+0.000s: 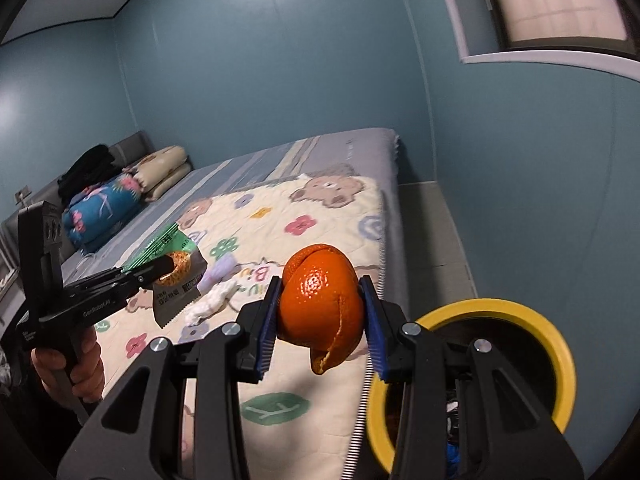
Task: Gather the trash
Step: 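Carry the green packet and orange over the yellow-rimmed bin, then open both tools to drop the packet and orange into the bin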
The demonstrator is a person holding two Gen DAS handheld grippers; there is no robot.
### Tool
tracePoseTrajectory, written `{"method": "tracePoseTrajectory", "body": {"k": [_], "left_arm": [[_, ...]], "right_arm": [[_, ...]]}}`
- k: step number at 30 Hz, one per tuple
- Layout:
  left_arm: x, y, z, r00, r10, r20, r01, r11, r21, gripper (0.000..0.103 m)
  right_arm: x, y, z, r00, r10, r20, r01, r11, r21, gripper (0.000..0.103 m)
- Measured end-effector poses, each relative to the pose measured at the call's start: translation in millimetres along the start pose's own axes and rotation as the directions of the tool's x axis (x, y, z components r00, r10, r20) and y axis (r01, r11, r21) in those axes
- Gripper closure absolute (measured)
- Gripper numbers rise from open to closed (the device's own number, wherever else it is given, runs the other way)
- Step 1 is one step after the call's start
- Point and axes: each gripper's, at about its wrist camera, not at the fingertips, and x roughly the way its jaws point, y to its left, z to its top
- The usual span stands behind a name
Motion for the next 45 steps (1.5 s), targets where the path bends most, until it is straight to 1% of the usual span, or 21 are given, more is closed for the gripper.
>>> {"method": "tracePoseTrajectory", "body": {"k": [5, 7, 12, 16, 19, 25, 30, 34, 38, 40, 42, 43, 45], "left_arm": [[16, -42, 8, 0.999, -0.052, -0.002, 0.052, 0.997, 0.063, 0.087], [24, -54, 8, 0.998, -0.069, -0.008, 0.069, 0.995, 0.072, 0.087], [58, -89, 5, 0.990, -0.130, -0.054, 0.135, 0.987, 0.083, 0.087], [84, -114, -1, 0.984, -0.147, -0.099, 0.157, 0.983, 0.098, 0.086], [106, -131, -9, 0.976, -0.163, -0.141, 0.178, 0.979, 0.103, 0.086], [138, -154, -25, 0.962, -0.177, -0.209, 0.204, 0.973, 0.112, 0.086], [158, -162, -37, 0.951, -0.177, -0.253, 0.209, 0.972, 0.105, 0.085], [169, -167, -44, 0.943, -0.183, -0.279, 0.218, 0.971, 0.099, 0.084], [173, -170, -48, 0.938, -0.187, -0.291, 0.222, 0.971, 0.092, 0.083], [174, -169, -47, 0.936, -0.191, -0.296, 0.224, 0.971, 0.081, 0.080], [174, -167, -47, 0.936, -0.197, -0.293, 0.227, 0.971, 0.072, 0.068], [173, -166, -46, 0.937, -0.198, -0.289, 0.227, 0.971, 0.071, 0.065], [168, -165, -47, 0.941, -0.188, -0.282, 0.217, 0.973, 0.076, 0.054]], "right_arm": [[-19, -35, 1, 0.998, -0.044, 0.038, 0.042, 0.998, 0.056, 0.066], [-22, -53, -2, 0.997, -0.066, 0.042, 0.062, 0.994, 0.087, 0.066], [-21, -92, -14, 0.993, -0.112, 0.023, 0.107, 0.981, 0.160, 0.066], [-17, -114, -25, 0.989, -0.148, 0.006, 0.144, 0.972, 0.186, 0.066], [-13, -132, -34, 0.986, -0.167, -0.013, 0.166, 0.963, 0.214, 0.066], [2, -159, -53, 0.979, -0.197, -0.060, 0.206, 0.944, 0.259, 0.066], [12, -176, -68, 0.974, -0.205, -0.096, 0.224, 0.934, 0.280, 0.065], [20, -182, -74, 0.973, -0.199, -0.114, 0.224, 0.930, 0.291, 0.064], [25, -184, -77, 0.970, -0.210, -0.124, 0.238, 0.927, 0.291, 0.062], [25, -184, -77, 0.968, -0.218, -0.123, 0.245, 0.924, 0.292, 0.058], [22, -185, -77, 0.968, -0.225, -0.113, 0.249, 0.921, 0.299, 0.052], [20, -185, -77, 0.968, -0.226, -0.108, 0.249, 0.920, 0.304, 0.050], [17, -186, -75, 0.967, -0.236, -0.101, 0.256, 0.916, 0.310, 0.046]]}}
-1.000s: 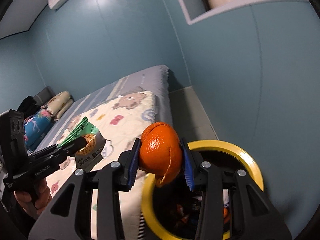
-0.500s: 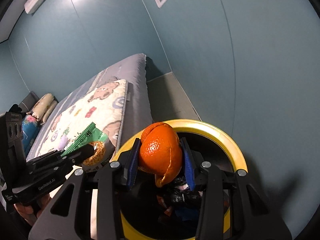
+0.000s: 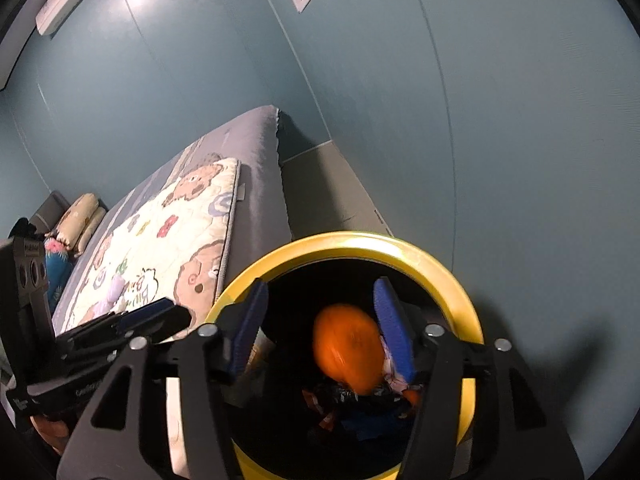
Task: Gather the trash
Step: 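Open both tools to drop the packet and orange into the bin, then move both open tools back over the lavender mesh and white tissue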
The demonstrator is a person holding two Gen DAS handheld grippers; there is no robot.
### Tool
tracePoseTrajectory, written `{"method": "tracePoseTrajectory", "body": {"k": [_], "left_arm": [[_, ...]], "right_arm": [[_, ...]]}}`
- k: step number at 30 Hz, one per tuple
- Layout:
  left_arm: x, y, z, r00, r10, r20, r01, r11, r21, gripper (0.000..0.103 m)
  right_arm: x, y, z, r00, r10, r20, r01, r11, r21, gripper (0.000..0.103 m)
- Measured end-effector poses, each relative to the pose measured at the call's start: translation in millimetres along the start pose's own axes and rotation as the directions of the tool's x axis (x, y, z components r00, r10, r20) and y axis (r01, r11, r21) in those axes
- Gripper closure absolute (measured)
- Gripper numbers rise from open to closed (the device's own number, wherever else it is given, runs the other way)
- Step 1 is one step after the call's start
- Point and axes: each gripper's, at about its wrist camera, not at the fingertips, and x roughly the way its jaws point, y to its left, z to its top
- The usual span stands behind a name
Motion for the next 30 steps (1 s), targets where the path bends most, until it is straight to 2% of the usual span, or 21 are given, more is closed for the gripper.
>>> {"method": "tracePoseTrajectory", "body": {"k": [1, 3, 6, 9, 14, 22, 26, 30], "left_arm": [[-2, 1, 0, 1.000, 0.005, 0.004, -0.005, 1.000, -0.004, 0.050], [-5, 5, -1, 1.000, 0.004, 0.014, -0.004, 1.000, -0.018, 0.036], [-12, 12, -2, 0.999, 0.024, 0.034, -0.023, 0.999, -0.034, 0.024], [-21, 21, -4, 0.995, 0.073, 0.070, -0.071, 0.997, -0.035, 0.015], [-41, 42, -6, 0.984, 0.139, 0.115, -0.135, 0.990, -0.041, 0.013], [-81, 107, -13, 0.959, 0.238, 0.153, -0.219, 0.967, -0.132, 0.011], [-102, 153, -22, 0.944, 0.292, 0.152, -0.256, 0.942, -0.216, 0.011], [-120, 201, -35, 0.919, 0.369, 0.139, -0.319, 0.904, -0.285, 0.011]], "right_arm": [[-1, 0, 1, 1.000, -0.003, 0.007, 0.003, 1.000, 0.000, 0.046], [-5, 3, 2, 1.000, -0.011, 0.020, 0.011, 1.000, 0.003, 0.043], [-7, 7, 2, 0.999, -0.016, 0.033, 0.015, 1.000, 0.007, 0.038], [-10, 9, 1, 0.999, -0.012, 0.037, 0.012, 1.000, 0.005, 0.034], [-9, 30, -3, 0.999, 0.023, 0.031, -0.022, 1.000, -0.022, 0.026], [-4, 91, -2, 0.993, 0.112, 0.028, -0.109, 0.990, -0.090, 0.017], [1, 124, -3, 0.988, 0.156, 0.018, -0.152, 0.980, -0.127, 0.014], [12, 163, -4, 0.979, 0.202, -0.006, -0.200, 0.966, -0.166, 0.013]]}}
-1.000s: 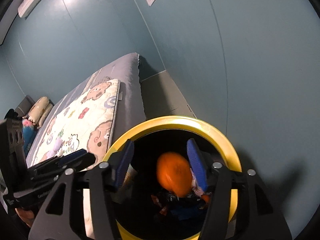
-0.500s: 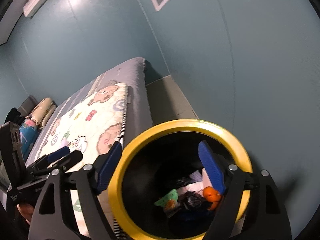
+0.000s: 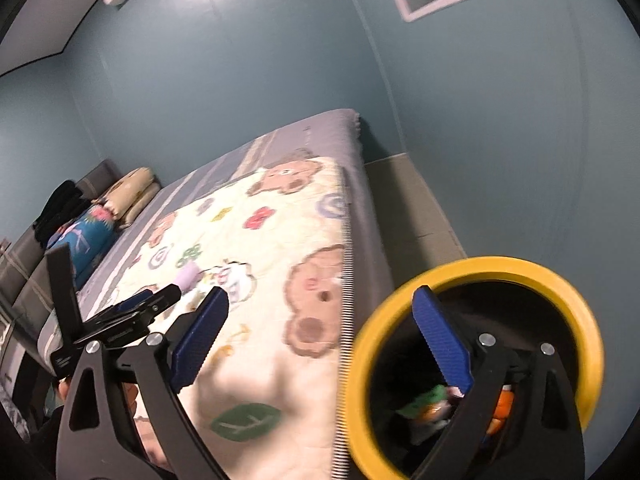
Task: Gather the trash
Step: 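Move both open tools back over the lavender mesh and white tissue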
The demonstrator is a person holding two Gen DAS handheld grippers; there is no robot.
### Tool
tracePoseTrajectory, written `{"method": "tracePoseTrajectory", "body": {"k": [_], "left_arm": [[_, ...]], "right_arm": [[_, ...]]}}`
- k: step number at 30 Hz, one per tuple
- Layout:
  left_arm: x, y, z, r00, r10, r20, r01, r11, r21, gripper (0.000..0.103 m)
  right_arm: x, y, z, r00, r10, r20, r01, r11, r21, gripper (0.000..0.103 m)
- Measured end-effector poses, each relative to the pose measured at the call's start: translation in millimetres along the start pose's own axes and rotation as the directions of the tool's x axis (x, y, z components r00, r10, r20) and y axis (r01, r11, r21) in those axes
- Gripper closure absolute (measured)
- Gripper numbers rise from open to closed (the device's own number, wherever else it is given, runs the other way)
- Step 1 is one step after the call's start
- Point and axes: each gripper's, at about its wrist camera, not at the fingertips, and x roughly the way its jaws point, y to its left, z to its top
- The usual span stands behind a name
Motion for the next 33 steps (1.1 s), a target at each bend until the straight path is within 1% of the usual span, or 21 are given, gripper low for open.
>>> {"method": "tracePoseTrajectory", "body": {"k": [5, 9, 13, 15, 17, 19, 23, 25, 27, 30, 33], "left_arm": [[-2, 65, 3, 0.996, 0.091, 0.002, -0.091, 0.994, -0.058, 0.011], [4, 116, 4, 0.987, 0.163, 0.000, -0.163, 0.983, -0.085, 0.011], [13, 162, 4, 0.980, 0.198, -0.021, -0.199, 0.972, -0.124, 0.011], [18, 178, 3, 0.976, 0.214, -0.027, -0.216, 0.968, -0.129, 0.011], [26, 196, 3, 0.972, 0.233, -0.043, -0.237, 0.963, -0.130, 0.011], [35, 210, 3, 0.969, 0.241, -0.058, -0.246, 0.959, -0.138, 0.011], [57, 238, 2, 0.968, 0.229, -0.100, -0.243, 0.957, -0.161, 0.011], [65, 244, 1, 0.966, 0.233, -0.110, -0.249, 0.954, -0.165, 0.011], [74, 252, 3, 0.969, 0.217, -0.118, -0.236, 0.955, -0.178, 0.011], [88, 258, 6, 0.969, 0.211, -0.127, -0.232, 0.957, -0.175, 0.011], [100, 262, 9, 0.974, 0.182, -0.134, -0.205, 0.961, -0.186, 0.011]], "right_arm": [[26, 44, 3, 0.998, 0.052, -0.031, -0.054, 0.998, -0.043, 0.013], [51, 82, 0, 0.993, 0.091, -0.073, -0.097, 0.992, -0.081, 0.013], [87, 121, -8, 0.983, 0.129, -0.133, -0.144, 0.984, -0.108, 0.013], [101, 133, -15, 0.976, 0.147, -0.159, -0.165, 0.981, -0.106, 0.013], [123, 150, -22, 0.968, 0.159, -0.193, -0.182, 0.977, -0.107, 0.013], [143, 164, -30, 0.960, 0.173, -0.221, -0.201, 0.973, -0.109, 0.013], [186, 197, -48, 0.939, 0.191, -0.285, -0.236, 0.963, -0.133, 0.013], [202, 210, -54, 0.931, 0.189, -0.312, -0.246, 0.957, -0.154, 0.014], [223, 224, -61, 0.920, 0.185, -0.346, -0.254, 0.953, -0.167, 0.014], [245, 238, -69, 0.910, 0.180, -0.374, -0.261, 0.949, -0.177, 0.015], [267, 252, -74, 0.898, 0.171, -0.406, -0.270, 0.942, -0.199, 0.015]]}}
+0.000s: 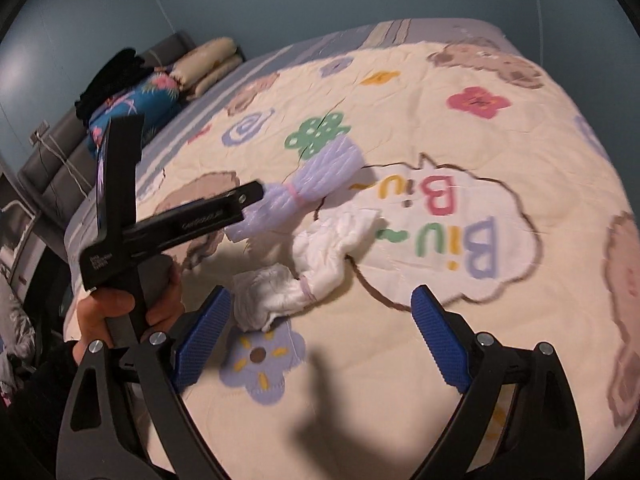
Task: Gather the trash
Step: 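Grasp the lavender mesh bundle with the left tool while the right tool grasps the white tissue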
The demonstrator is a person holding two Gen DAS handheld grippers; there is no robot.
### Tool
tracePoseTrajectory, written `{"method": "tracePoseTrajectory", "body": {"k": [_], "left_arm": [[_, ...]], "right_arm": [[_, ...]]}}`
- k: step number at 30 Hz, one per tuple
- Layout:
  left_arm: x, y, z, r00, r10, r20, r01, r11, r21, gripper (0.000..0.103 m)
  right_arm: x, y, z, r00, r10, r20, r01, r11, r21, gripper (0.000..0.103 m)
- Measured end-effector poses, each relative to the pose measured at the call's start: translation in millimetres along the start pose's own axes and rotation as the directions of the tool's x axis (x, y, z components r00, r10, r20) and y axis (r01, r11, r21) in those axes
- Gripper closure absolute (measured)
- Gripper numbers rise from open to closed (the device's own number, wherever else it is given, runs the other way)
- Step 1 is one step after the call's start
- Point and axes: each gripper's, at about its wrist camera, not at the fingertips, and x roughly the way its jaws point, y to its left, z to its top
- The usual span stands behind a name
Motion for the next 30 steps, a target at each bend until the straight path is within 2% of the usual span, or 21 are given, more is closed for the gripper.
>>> {"method": "tracePoseTrajectory", "body": {"k": [2, 4, 7, 9, 13, 14, 15, 16, 19, 20, 25, 30], "left_arm": [[8, 0, 1, 1.000, -0.016, -0.010, 0.016, 1.000, -0.001, 0.012], [17, -1, 1, 0.999, -0.037, -0.030, 0.037, 0.999, -0.012, 0.017], [22, -1, -2, 0.997, -0.068, -0.034, 0.068, 0.997, -0.026, 0.025], [24, -2, -3, 0.995, -0.087, -0.039, 0.087, 0.996, -0.018, 0.041], [27, -3, -6, 0.989, -0.135, -0.061, 0.134, 0.991, -0.021, 0.060], [28, -3, -6, 0.989, -0.132, -0.063, 0.131, 0.991, -0.015, 0.067], [29, -2, -7, 0.990, -0.123, -0.067, 0.122, 0.992, -0.011, 0.080], [31, -1, -8, 0.989, -0.124, -0.079, 0.123, 0.992, -0.014, 0.084], [33, 6, -9, 0.987, -0.137, -0.079, 0.132, 0.989, -0.066, 0.091], [32, 7, -8, 0.988, -0.137, -0.076, 0.132, 0.989, -0.069, 0.093], [30, 1, -8, 0.991, -0.112, -0.071, 0.108, 0.992, -0.060, 0.095], [23, 2, -7, 0.990, -0.128, -0.068, 0.122, 0.989, -0.084, 0.096]], "right_arm": [[17, 4, 5, 1.000, 0.004, -0.024, -0.004, 1.000, -0.010, 0.015], [28, 6, 7, 0.999, 0.006, -0.034, -0.007, 1.000, -0.018, 0.016], [45, 10, 8, 0.998, -0.003, -0.063, 0.000, 0.999, -0.038, 0.024], [54, 11, 8, 0.997, 0.001, -0.083, -0.004, 0.999, -0.042, 0.033], [68, 15, 8, 0.994, 0.006, -0.112, -0.011, 0.999, -0.045, 0.041], [72, 16, 7, 0.992, 0.012, -0.123, -0.017, 0.999, -0.040, 0.046], [75, 16, 7, 0.991, 0.014, -0.131, -0.019, 0.999, -0.037, 0.050], [79, 18, 7, 0.990, 0.011, -0.138, -0.017, 0.999, -0.039, 0.052], [82, 20, 9, 0.990, 0.016, -0.138, -0.020, 0.999, -0.033, 0.070], [83, 21, 10, 0.990, 0.013, -0.139, -0.018, 0.999, -0.033, 0.081], [83, 18, 13, 0.989, 0.010, -0.147, -0.011, 1.000, -0.005, 0.086], [69, 13, 11, 0.991, 0.032, -0.130, -0.031, 0.999, 0.012, 0.088]]}}
